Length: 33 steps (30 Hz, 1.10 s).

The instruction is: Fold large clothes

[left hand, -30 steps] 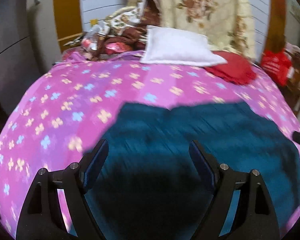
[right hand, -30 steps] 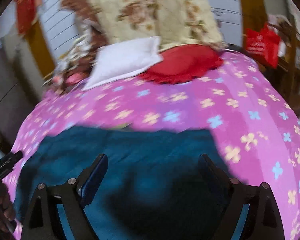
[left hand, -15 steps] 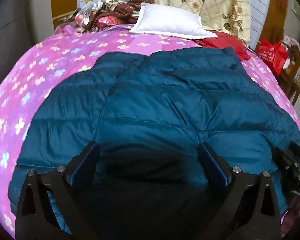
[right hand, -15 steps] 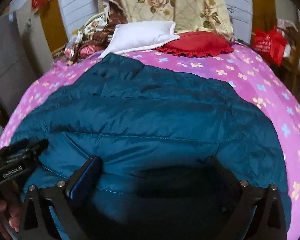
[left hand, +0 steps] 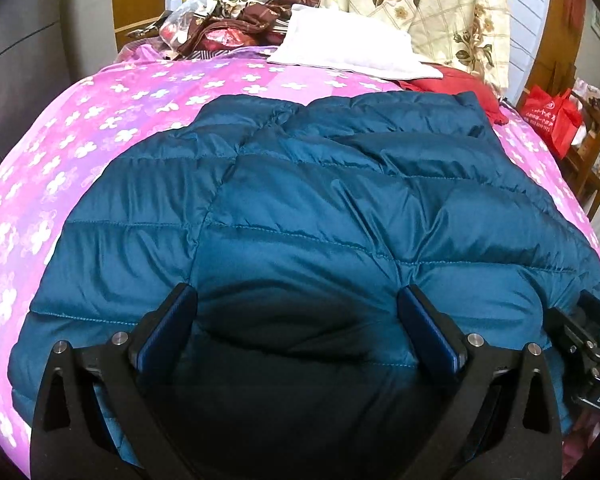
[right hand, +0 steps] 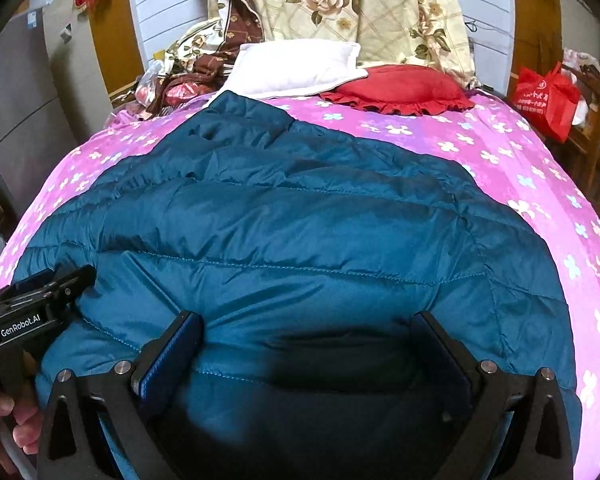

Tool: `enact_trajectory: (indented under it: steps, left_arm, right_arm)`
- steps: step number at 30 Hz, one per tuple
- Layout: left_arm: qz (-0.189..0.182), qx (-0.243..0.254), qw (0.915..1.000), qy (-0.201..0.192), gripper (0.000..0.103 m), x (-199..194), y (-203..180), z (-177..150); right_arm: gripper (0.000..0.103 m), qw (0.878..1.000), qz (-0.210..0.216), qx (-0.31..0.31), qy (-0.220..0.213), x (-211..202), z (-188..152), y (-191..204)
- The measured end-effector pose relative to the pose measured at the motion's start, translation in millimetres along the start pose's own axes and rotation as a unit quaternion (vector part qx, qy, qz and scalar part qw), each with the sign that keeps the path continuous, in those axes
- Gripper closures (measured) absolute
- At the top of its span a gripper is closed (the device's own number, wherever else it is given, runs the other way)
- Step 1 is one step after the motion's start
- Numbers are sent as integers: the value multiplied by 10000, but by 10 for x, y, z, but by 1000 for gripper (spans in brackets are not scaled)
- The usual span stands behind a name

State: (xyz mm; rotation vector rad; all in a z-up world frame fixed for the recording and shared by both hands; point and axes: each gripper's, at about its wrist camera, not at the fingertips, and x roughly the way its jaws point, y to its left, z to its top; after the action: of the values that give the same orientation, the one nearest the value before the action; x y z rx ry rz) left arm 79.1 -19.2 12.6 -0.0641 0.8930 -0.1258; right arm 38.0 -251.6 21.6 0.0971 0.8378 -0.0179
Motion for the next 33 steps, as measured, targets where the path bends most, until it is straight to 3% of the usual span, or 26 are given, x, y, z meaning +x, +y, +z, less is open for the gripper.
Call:
enact_trajectory:
  steps: [30, 33]
  left_arm:
    - [61, -163, 9998, 28, 1, -76, 47, 40]
    - [-6, -163, 9992, -364, 1, -293, 162, 208]
  right_arm:
    - [0, 9996, 57, -270, 66, -17, -22, 22]
    - [0, 9995, 60, -305, 51, -22, -27, 18]
